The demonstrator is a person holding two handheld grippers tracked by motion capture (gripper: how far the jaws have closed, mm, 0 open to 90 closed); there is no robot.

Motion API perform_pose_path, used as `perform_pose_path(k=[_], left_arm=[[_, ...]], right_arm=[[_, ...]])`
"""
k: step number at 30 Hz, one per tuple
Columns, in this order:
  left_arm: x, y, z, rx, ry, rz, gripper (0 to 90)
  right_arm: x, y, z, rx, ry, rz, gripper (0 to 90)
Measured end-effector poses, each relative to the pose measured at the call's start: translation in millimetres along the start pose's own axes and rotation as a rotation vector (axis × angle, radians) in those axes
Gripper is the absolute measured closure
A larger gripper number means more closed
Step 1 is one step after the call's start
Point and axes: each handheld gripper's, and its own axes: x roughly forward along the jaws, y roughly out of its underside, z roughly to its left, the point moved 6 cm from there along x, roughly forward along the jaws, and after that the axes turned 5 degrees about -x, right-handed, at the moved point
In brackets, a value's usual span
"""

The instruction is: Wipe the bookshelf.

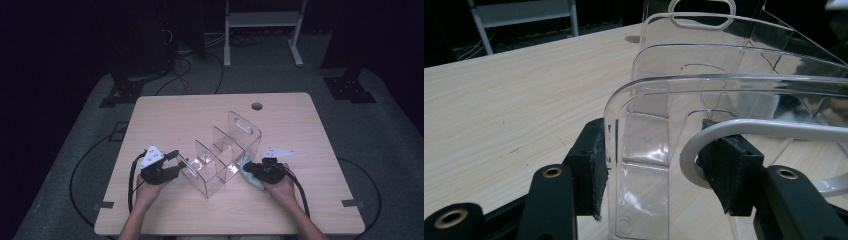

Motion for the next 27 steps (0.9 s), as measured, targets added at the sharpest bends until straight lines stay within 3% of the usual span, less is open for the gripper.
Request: perform_pose_path(k=[2, 7, 9, 13, 15, 20, 27], left_arm=[[0.1, -0.2, -0.1, 0.000, 0.000, -0.001, 46.3], [0.1, 0.0, 0.0, 0.001, 0.001, -0.002, 46.2], [-0.1, 0.1, 0.0, 0.001, 0.000, -0.001, 46.2], [-0.2, 0.0, 0.0, 0.000, 0.000, 0.001, 46.2], [-0.3, 0.1, 0.1, 0.000, 0.003, -0.001, 46.2], [-0.1, 0.1, 0.2, -0.002, 0.004, -0.002, 46.1], [-0.4, 0.4, 0.0, -0.004, 0.001, -0.001, 45.9]], right_arm=[[0.0, -0.2, 0.0, 0.002, 0.004, 0.004, 81.6], [-20.8, -21.1, 7.9, -0.021, -0.001, -0.093, 81.6], [-18.0, -17.9, 7.9, -0.024, -0.001, -0.081, 81.6], [-1.4, -1.2, 3.0, -0.018, 0.005, -0.003, 81.6], [-3.3, -3.4, 3.6, -0.022, 0.011, -0.007, 81.6], [-18.7, -19.0, 8.9, -0.033, 0.005, -0.086, 81.6], [-2.9, -3.3, 3.8, -0.027, 0.005, -0.013, 81.6]])
